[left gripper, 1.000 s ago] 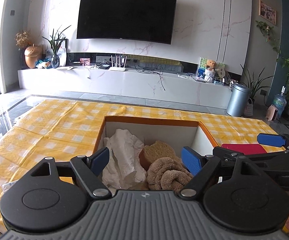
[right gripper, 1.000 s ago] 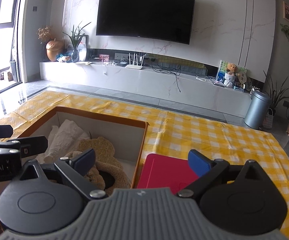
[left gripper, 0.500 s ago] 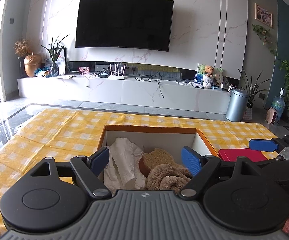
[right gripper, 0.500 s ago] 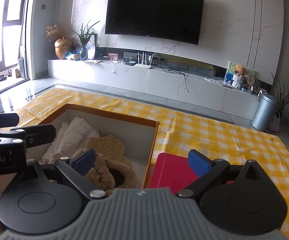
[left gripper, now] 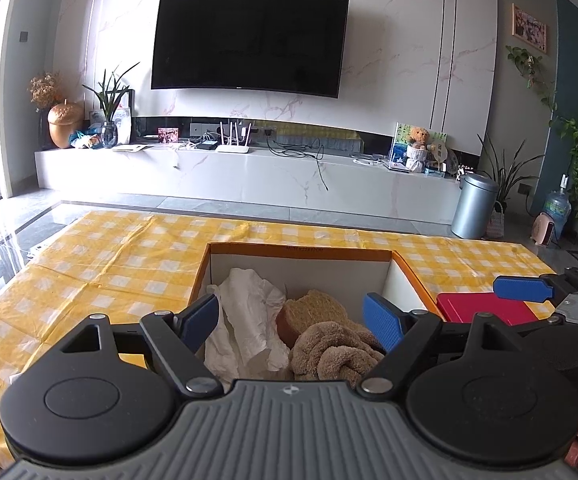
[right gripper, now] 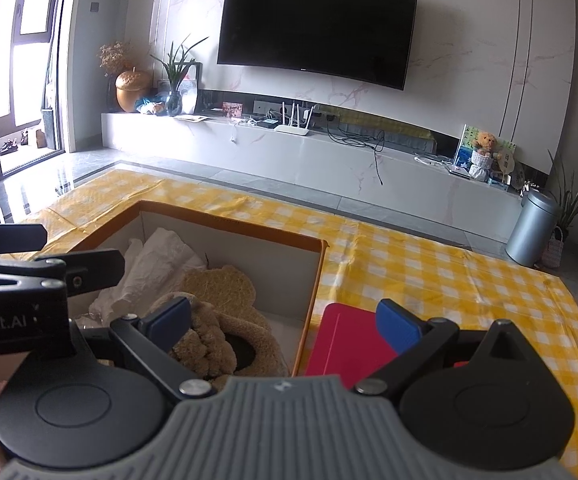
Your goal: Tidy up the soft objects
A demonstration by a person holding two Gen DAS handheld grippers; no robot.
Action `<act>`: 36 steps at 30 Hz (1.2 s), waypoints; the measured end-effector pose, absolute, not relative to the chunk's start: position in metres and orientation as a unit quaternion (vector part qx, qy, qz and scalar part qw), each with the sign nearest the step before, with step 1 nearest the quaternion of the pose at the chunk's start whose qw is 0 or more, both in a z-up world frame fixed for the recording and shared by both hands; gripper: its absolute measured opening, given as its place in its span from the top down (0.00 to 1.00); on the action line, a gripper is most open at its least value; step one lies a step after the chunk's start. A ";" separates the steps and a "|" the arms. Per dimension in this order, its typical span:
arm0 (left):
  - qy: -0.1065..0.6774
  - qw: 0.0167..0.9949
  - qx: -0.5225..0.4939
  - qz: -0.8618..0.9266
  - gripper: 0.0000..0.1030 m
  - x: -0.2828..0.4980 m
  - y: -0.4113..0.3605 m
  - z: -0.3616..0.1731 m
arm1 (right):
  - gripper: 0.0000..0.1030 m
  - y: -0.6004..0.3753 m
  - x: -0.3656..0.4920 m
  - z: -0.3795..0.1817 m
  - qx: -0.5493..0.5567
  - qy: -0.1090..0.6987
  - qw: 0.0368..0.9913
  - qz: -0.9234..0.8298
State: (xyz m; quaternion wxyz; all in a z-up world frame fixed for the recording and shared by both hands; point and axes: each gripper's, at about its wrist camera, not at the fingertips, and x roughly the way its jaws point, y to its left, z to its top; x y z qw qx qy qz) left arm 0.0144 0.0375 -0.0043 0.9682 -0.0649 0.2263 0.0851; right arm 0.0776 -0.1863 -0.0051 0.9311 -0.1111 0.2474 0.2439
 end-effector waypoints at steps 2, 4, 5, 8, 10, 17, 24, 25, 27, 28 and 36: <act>0.228 0.968 -0.065 0.085 0.07 0.014 0.037 -0.005 | 0.06 -0.185 0.077 -0.006 -0.112 0.249 0.930 0.245; 0.229 0.968 -0.064 0.086 0.07 0.014 0.036 -0.005 | 0.06 -0.184 0.077 -0.006 -0.114 0.249 0.930 0.246; 0.229 0.967 -0.064 0.086 0.07 0.014 0.037 -0.006 | 0.06 -0.184 0.078 -0.007 -0.115 0.250 0.929 0.246; 0.231 0.967 -0.063 0.087 0.07 0.014 0.037 -0.006 | 0.06 -0.182 0.078 -0.009 -0.117 0.252 0.928 0.248; 0.232 0.967 -0.063 0.088 0.07 0.015 0.037 -0.007 | 0.06 -0.182 0.077 -0.009 -0.119 0.252 0.927 0.249; 0.237 0.965 -0.063 0.087 0.07 0.015 0.037 -0.008 | 0.06 -0.179 0.077 -0.011 -0.125 0.254 0.925 0.253; 0.242 0.964 -0.066 0.085 0.07 0.016 0.037 -0.009 | 0.06 -0.176 0.076 -0.013 -0.131 0.255 0.924 0.253; 0.244 0.964 -0.066 0.084 0.07 0.016 0.038 -0.009 | 0.06 -0.176 0.076 -0.013 -0.132 0.254 0.924 0.253; 0.245 0.964 -0.067 0.084 0.07 0.016 0.038 -0.009 | 0.06 -0.175 0.076 -0.014 -0.133 0.255 0.924 0.253; 0.245 0.963 -0.068 0.084 0.07 0.016 0.039 -0.009 | 0.06 -0.175 0.076 -0.014 -0.132 0.255 0.924 0.253; 0.247 0.963 -0.066 0.084 0.07 0.016 0.039 -0.010 | 0.06 -0.173 0.075 -0.015 -0.137 0.256 0.923 0.254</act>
